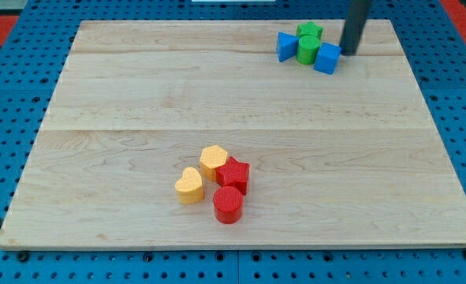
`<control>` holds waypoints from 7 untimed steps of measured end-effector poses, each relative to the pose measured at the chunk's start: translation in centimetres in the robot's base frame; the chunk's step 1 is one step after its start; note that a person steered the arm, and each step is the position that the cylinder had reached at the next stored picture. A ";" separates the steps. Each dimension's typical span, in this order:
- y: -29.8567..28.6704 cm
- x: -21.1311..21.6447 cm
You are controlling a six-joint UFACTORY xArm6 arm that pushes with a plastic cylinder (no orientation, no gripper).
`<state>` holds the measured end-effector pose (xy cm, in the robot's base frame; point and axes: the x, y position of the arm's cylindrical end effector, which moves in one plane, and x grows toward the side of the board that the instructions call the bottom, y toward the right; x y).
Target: Separate the red blocks from each other
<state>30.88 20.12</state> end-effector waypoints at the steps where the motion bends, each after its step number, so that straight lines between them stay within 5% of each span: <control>1: 3.6 8.5; 3: 1.3 27.7; 5: -16.0 29.6; 7: -21.5 23.7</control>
<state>54.55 -1.38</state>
